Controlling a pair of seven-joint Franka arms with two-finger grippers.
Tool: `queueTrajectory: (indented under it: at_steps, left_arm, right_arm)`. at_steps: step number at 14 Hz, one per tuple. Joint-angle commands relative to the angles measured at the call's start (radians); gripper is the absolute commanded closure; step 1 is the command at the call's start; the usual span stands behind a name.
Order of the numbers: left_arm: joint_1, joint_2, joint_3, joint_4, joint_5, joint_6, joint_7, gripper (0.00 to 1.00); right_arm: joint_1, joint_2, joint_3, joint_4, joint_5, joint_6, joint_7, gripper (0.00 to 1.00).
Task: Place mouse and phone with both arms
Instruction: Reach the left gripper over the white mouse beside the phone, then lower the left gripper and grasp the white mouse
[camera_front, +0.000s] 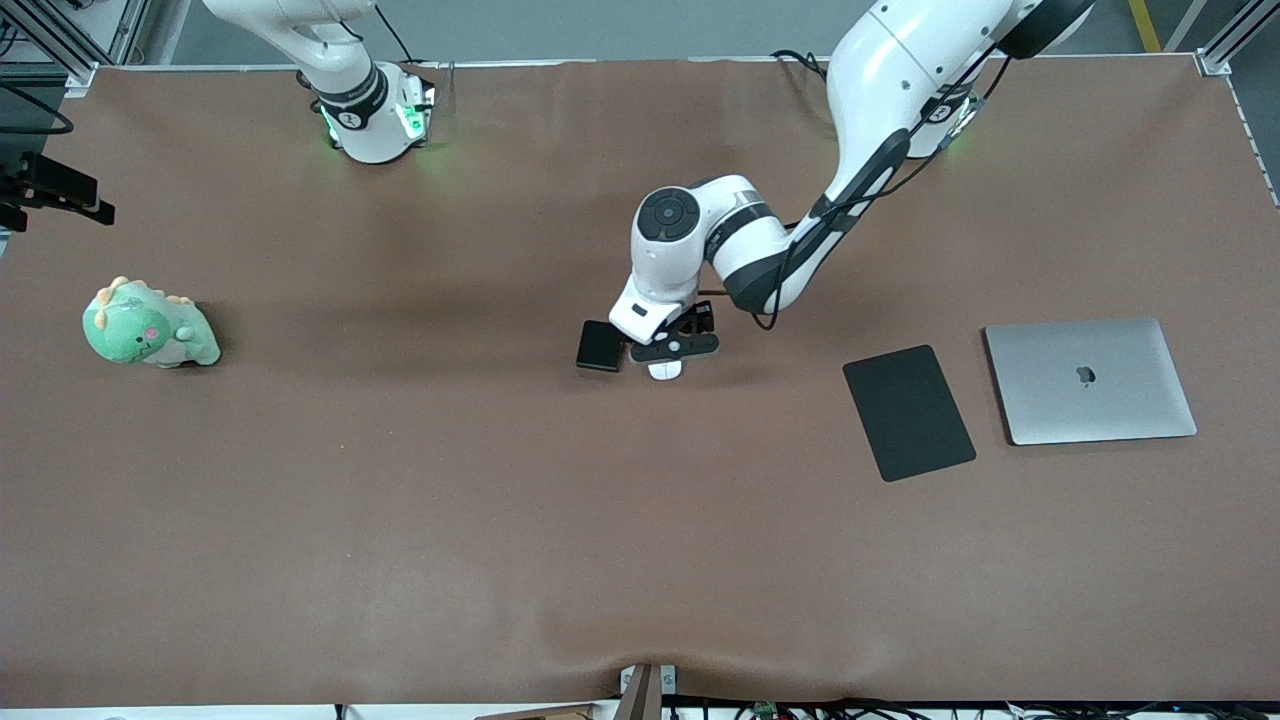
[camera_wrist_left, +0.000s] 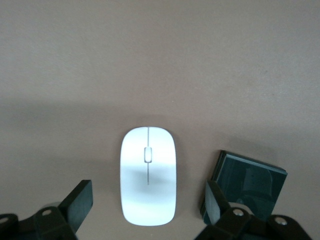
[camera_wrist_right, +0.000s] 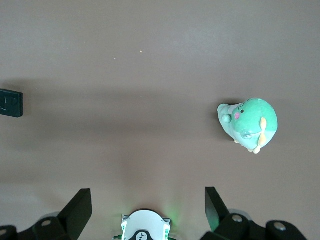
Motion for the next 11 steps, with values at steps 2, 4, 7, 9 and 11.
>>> queueTrajectory:
  at_steps: [2,4,7,9,11]
  left_arm:
    - [-0.003,0.047,0.020,0.028,0.059,0.006,-0.098,0.00]
    - [-0.005,0.070,0.018,0.032,0.076,0.008,-0.117,0.00]
    - [-0.005,0.092,0.018,0.035,0.084,0.051,-0.137,0.00]
    - [-0.012,0.106,0.018,0.037,0.083,0.091,-0.152,0.00]
    - [-0.017,0.110,0.020,0.038,0.083,0.097,-0.152,0.00]
  right_arm:
    - [-0.019,0.021,0.013,0.024,0.021,-0.018,0.001,0.00]
    - [-0.007,0.049,0.013,0.023,0.019,-0.020,-0.002,0.00]
    - [0.004,0.078,0.016,0.020,0.019,-0.035,-0.005,0.00]
    - [0.005,0.089,0.016,0.020,0.019,-0.041,-0.005,0.00]
    - [0.004,0.109,0.016,0.018,0.019,-0.066,-0.006,0.00]
